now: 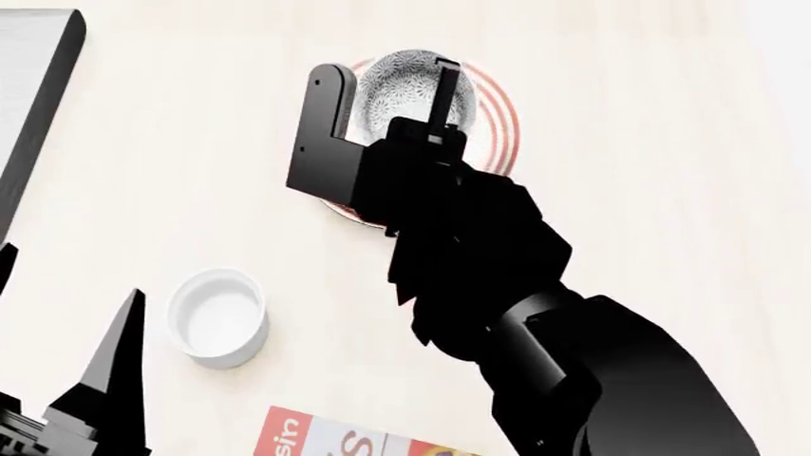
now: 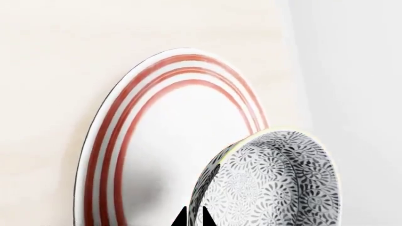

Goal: Pick the akita bowl on the cookies box and place it on the plate.

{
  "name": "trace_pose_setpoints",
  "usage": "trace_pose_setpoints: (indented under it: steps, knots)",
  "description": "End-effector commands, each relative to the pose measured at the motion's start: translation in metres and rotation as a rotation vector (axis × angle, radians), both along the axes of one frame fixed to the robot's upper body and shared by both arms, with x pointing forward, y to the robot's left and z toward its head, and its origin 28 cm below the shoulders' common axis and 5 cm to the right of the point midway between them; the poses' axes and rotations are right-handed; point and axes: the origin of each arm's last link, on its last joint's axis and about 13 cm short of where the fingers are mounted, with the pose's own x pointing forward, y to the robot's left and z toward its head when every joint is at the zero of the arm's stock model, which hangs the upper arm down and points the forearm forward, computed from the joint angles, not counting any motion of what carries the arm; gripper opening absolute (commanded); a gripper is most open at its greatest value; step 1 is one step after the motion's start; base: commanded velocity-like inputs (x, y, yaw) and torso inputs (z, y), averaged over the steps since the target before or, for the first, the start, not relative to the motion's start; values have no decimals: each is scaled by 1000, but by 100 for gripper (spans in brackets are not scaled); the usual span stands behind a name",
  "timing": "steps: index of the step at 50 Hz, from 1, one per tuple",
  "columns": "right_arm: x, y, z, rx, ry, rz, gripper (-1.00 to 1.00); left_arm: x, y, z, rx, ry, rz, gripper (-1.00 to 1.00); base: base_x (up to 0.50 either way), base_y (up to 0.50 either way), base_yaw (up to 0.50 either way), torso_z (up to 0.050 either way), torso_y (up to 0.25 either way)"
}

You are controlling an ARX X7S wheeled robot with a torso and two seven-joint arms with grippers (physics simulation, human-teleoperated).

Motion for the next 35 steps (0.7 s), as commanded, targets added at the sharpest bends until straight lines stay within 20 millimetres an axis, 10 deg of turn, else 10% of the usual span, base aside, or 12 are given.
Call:
trace_pose_setpoints:
  steps: [1,18,19,35]
  knots:
    - [0,0,0,-17,-13,4,-100,0,1,1,-9,-8,-7,100,0,0,0,0,-250]
    - [2,-2,11,-6,-19,-7,-100,0,-1,0,-4,17,-13,100,0,0,0,0,-22]
    - [2,-2,11,-5,-22,-7,100,0,-1,0,-3,17,-13,100,0,0,0,0,0]
    - [2,-2,11,-12,-14,-5,100,-1,-1,0,-3,19,-14,100,0,0,0,0,0]
